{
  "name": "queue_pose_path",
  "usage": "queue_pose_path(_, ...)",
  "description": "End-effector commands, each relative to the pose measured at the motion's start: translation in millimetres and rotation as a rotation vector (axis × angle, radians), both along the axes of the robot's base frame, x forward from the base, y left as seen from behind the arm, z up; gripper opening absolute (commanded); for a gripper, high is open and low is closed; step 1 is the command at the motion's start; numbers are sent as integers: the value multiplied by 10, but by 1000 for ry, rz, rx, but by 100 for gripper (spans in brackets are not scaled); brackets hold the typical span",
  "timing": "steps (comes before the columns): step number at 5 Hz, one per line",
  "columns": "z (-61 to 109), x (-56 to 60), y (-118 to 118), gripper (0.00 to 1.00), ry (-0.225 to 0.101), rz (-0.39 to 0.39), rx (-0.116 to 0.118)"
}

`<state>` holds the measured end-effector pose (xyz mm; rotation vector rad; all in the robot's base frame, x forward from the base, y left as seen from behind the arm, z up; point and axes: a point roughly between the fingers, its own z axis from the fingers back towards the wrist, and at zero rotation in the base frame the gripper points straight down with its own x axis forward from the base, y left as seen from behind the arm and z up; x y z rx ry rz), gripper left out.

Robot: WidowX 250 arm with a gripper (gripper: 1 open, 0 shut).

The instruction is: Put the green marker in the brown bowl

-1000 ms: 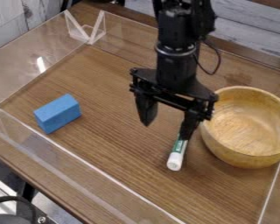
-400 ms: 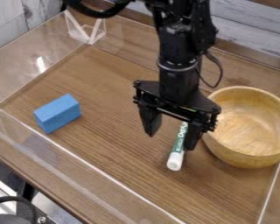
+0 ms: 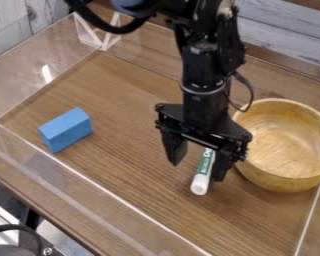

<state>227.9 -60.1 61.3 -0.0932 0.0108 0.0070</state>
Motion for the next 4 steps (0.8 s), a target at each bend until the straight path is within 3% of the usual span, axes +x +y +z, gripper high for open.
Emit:
queue_pose_path(1,21,56,-49,100,-39,-19,-20)
queue_pose_path(4,-167,62,-88,100,-69,-35,-54)
